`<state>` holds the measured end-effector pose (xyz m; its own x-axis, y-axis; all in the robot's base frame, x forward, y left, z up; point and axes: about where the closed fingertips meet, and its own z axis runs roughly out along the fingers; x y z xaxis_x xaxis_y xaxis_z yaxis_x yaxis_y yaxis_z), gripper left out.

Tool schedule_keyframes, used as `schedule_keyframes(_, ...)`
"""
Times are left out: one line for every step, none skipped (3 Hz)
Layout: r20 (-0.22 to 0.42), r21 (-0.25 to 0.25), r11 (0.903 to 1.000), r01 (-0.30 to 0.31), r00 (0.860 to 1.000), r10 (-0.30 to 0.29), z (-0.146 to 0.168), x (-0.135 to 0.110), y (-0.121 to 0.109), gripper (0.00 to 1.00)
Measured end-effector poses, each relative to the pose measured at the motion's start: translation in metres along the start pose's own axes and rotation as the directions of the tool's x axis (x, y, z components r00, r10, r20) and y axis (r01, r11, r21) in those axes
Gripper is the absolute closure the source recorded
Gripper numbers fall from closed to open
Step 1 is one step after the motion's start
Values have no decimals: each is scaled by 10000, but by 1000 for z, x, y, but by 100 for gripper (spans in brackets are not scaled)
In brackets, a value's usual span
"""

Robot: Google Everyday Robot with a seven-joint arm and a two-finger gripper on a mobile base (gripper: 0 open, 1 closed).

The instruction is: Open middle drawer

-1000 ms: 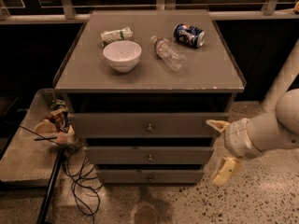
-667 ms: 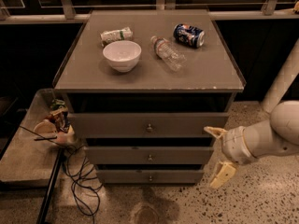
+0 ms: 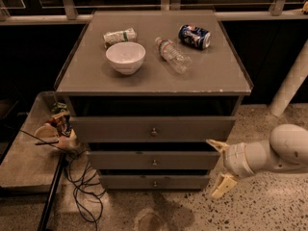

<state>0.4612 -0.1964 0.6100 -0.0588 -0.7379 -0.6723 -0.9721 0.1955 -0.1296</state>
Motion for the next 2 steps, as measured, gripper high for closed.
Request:
schedule_keyframes(243, -138, 9999, 86, 9997, -82, 35, 23, 0, 0)
schedule_keyframes(243, -139, 9999, 86, 9997, -82, 35, 23, 0, 0)
